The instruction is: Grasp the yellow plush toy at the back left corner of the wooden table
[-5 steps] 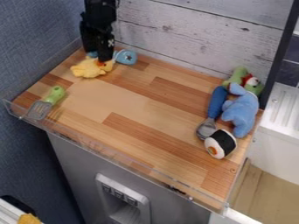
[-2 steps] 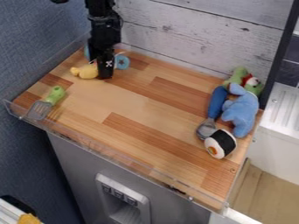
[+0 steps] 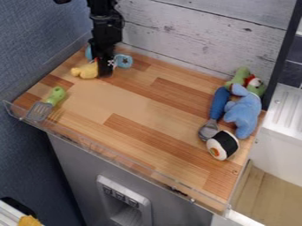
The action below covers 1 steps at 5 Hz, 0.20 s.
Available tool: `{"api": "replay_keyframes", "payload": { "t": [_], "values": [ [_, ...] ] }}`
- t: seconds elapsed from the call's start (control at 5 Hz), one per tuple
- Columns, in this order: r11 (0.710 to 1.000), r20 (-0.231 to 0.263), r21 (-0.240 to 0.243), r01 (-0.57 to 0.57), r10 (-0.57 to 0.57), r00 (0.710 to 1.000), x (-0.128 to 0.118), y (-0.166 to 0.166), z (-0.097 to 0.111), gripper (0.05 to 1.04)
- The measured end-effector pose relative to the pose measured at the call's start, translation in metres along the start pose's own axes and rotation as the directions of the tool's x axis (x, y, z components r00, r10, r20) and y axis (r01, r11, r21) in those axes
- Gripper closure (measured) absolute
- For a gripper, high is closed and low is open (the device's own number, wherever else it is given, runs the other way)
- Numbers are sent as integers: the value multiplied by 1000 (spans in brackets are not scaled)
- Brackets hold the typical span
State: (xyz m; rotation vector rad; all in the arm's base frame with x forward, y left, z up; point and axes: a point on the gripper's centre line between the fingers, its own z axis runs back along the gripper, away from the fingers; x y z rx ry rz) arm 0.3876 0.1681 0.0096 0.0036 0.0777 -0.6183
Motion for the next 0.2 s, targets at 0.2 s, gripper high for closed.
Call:
{"api": "replay_keyframes", "payload": {
  "t": [0.2],
  "values": [
    [998,-2,-7,-62,62,998,2,2,0,724]
  ]
}}
